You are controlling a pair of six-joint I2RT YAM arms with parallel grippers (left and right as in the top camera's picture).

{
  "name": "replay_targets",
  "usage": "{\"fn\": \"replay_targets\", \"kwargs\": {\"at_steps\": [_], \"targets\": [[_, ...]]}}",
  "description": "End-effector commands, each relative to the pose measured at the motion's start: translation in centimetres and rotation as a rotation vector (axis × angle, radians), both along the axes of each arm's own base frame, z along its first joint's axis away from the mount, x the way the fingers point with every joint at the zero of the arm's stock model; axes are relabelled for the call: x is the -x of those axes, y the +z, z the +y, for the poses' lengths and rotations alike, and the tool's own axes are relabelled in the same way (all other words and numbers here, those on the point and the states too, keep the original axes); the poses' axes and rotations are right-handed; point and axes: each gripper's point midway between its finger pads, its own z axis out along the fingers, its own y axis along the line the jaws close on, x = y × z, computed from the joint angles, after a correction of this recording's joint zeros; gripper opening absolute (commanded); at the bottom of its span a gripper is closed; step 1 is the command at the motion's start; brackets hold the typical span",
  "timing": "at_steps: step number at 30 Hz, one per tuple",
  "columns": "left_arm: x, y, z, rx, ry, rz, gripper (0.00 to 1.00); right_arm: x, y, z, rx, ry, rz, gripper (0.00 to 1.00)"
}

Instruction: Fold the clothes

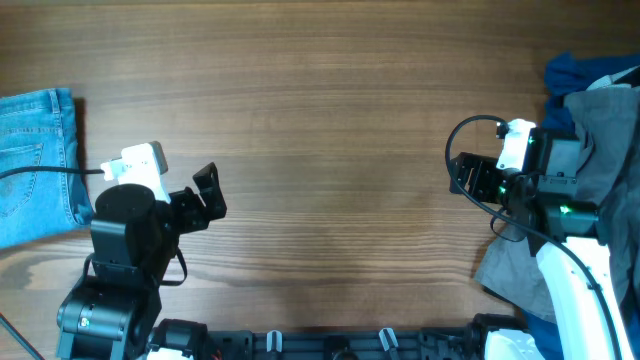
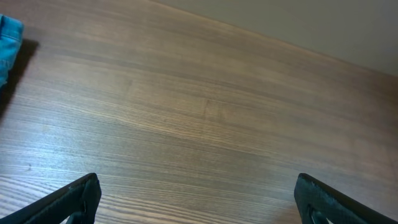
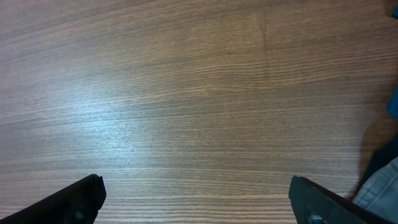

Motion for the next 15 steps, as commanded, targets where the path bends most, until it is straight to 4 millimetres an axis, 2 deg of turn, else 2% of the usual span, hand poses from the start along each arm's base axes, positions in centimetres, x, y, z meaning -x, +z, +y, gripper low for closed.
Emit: {"fn": "replay_targets", "kwargs": {"at_steps": [1, 8, 15], "targets": [[0.1, -0.2, 0.1, 0.005, 0.014, 0.002, 1.0, 0.4, 1.6, -0.1, 0.012, -0.014, -0.062, 1.0], [0.1, -0.2, 0.1, 0.005, 0.014, 0.002, 1.0, 2.2, 6.0, 0.1, 0.036, -0.004, -0.285, 1.0], [0.1, -0.2, 0.1, 0.005, 0.014, 0.002, 1.0, 4.1, 8.4, 1.7, 0.046, 0.051, -0.631, 1.0]]}}
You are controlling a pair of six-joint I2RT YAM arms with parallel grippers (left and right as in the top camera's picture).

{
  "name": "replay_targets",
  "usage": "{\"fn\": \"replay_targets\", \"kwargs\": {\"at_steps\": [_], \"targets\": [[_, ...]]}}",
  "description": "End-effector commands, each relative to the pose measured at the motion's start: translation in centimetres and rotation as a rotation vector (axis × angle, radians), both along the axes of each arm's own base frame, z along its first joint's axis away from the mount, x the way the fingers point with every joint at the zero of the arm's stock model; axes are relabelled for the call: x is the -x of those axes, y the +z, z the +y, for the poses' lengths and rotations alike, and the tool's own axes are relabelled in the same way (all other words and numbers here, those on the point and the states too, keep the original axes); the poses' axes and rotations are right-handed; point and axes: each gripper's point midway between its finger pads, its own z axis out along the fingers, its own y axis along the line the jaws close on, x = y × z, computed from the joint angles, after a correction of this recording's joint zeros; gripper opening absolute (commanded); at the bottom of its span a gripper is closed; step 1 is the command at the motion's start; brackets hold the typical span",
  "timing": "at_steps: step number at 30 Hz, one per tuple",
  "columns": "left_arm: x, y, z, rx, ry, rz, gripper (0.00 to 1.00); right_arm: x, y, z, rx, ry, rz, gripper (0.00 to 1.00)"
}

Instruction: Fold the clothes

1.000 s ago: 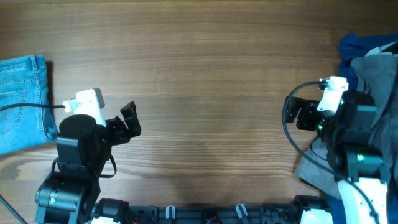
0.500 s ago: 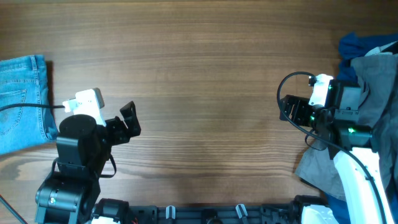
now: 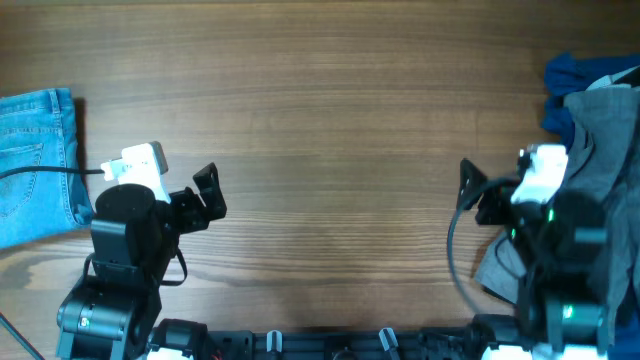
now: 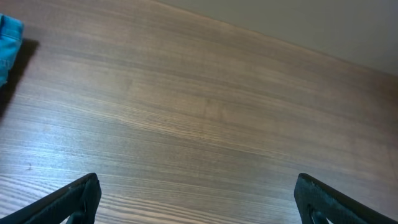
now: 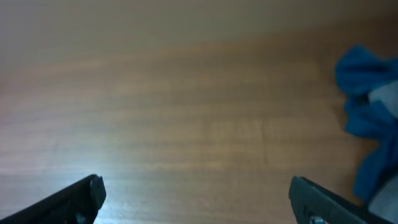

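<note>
Folded blue jeans (image 3: 35, 165) lie at the table's left edge; a corner of the jeans (image 4: 9, 37) shows in the left wrist view. A heap of unfolded clothes (image 3: 600, 120), grey over dark blue, fills the right edge; its blue garment (image 5: 364, 106) appears in the right wrist view. My left gripper (image 3: 210, 193) stands open over bare wood right of the jeans, its fingertips (image 4: 81, 196) wide apart. My right gripper (image 3: 472, 195) is open too, just left of the heap, holding nothing, with fingertips (image 5: 81, 194) spread.
The wooden table (image 3: 330, 120) stretches between the two arms. Black mounts and clips line the front edge (image 3: 330, 345). A black cable (image 3: 455, 250) loops beside the right arm.
My right arm has turned and drawn back toward the front edge, its gripper now pointing away over the table so the blue garment enters its view. The left arm is unchanged.
</note>
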Motion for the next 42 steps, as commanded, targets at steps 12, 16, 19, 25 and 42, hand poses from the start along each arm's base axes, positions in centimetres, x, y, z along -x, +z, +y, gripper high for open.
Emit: {"fn": "replay_targets", "kwargs": {"at_steps": [12, 16, 19, 25, 42], "targets": [[0.1, -0.1, 0.1, 0.006, 0.014, -0.001, 1.0, 2.9, 0.1, 2.5, 0.017, 0.089, -0.491, 1.0], [0.1, -0.1, 0.1, 0.006, 0.014, -0.001, 1.0, 2.9, 0.7, 2.1, 0.036, 0.067, -0.565, 1.0], [0.1, -0.1, 0.1, 0.006, 0.014, -0.001, 1.0, 2.8, 1.5, 1.0, 0.044, -0.003, -0.609, 1.0], [0.1, -0.1, 0.1, 0.006, 0.014, -0.001, 1.0, 2.7, 1.6, -0.3, 0.129, -0.076, -0.67, 1.0], [0.1, -0.1, 0.1, 0.006, 0.014, -0.001, 1.0, 1.8, -4.9, 0.4, 0.179, 0.0, -0.428, 1.0]]}}
